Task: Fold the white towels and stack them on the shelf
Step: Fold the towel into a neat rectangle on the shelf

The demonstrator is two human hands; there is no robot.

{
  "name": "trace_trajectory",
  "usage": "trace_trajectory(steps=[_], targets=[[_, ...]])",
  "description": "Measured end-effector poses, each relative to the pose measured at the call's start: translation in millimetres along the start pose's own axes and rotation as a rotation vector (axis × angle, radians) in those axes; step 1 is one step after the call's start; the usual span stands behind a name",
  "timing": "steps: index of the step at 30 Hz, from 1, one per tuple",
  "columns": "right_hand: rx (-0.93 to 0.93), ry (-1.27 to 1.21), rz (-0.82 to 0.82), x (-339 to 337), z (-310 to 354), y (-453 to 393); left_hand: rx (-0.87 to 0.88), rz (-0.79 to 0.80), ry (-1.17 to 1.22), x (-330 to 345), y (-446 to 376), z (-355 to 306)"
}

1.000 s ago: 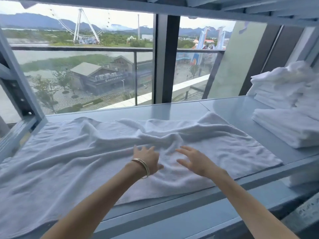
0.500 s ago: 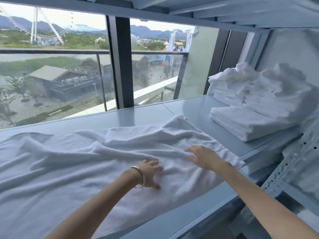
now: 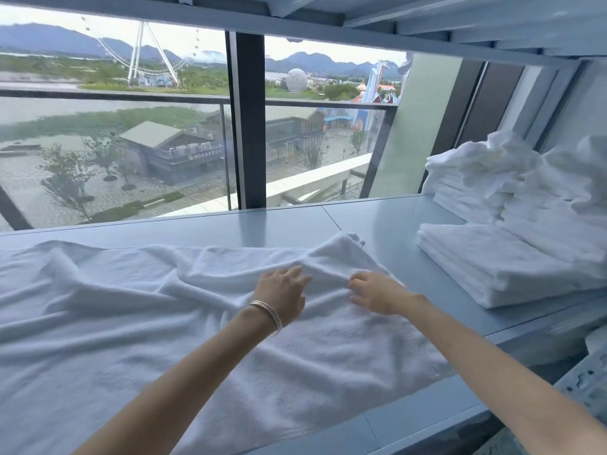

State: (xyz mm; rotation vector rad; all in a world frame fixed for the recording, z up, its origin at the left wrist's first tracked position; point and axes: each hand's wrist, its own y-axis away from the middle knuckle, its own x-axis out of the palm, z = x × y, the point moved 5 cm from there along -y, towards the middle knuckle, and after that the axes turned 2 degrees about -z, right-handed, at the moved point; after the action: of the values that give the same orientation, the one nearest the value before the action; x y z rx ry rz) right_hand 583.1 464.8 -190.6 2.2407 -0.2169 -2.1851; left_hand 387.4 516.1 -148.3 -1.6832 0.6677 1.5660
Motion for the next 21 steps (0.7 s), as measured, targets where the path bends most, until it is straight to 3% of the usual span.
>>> trace_trajectory(steps=[4,7,11,16,21], targets=[[-0.015,0.137,-0.069,2.5,6.5,28.2,-0.081,0.065,0.033,28.2,-29.5,-7.5],[0.014,0.055,-0.037,3.0,2.9,45.3,-0.118,0.092,0.084,43.3,-44.1,-11.6],[0.065,0.010,-0.064,-1.8,-15.6,45.3,-0.084,0.263,0.086,62.1,-53.4,-26.0],[0.078,-0.086,0.138,23.2,-25.6,23.2,-0.094,0.294,0.090,69.2,-61.0,-32.6],[0.187,-0.127,0.237,19.2,-59.6,-20.1,-0.168,0.201,0.016,59.1,-52.4,-27.4]])
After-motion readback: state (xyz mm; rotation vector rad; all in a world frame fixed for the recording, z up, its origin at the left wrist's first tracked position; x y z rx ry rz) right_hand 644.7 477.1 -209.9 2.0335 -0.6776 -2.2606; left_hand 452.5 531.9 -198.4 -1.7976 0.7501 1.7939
